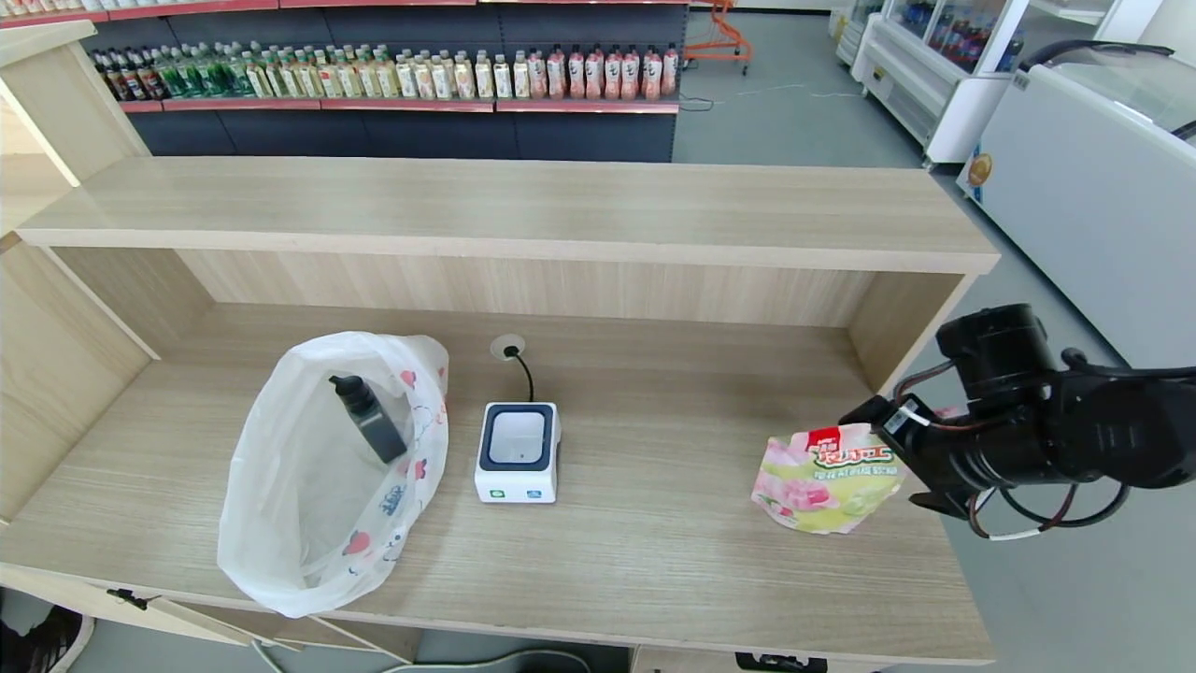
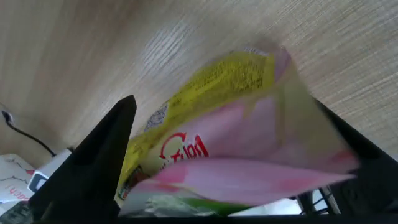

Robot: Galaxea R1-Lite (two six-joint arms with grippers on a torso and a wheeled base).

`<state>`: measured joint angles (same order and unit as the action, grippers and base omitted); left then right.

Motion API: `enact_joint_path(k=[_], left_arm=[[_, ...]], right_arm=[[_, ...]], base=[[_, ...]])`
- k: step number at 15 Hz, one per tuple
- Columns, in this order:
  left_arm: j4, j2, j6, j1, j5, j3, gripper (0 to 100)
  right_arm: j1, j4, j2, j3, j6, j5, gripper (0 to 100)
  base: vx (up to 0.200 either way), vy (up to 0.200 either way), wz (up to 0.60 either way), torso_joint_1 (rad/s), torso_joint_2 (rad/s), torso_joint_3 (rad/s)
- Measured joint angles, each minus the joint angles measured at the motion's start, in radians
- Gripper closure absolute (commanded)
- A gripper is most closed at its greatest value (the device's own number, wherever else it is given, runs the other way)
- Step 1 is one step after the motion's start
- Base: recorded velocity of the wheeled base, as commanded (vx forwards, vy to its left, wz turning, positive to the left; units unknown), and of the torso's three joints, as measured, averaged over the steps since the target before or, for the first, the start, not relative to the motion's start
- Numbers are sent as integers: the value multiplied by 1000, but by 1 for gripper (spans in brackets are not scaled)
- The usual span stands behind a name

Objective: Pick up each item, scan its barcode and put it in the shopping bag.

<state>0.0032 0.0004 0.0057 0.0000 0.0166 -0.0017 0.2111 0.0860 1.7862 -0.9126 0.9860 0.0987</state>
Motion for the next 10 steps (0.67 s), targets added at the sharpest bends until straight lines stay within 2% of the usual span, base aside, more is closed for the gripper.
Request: enact_joint_path(k=[4,5,10], left_arm=[[0,0,0,0,0,0,0],[0,0,0,0,0,0,0],[0,0,0,0,0,0,0]], right_arm=[[88,7,93,-45,-11,27,0],[98,17,109,-54,-44,60,100],[111,45,169,-58,-170,135,100]], base=[[0,0,0,0,0,0],[0,0,0,0,0,0],[0,0,0,0,0,0]])
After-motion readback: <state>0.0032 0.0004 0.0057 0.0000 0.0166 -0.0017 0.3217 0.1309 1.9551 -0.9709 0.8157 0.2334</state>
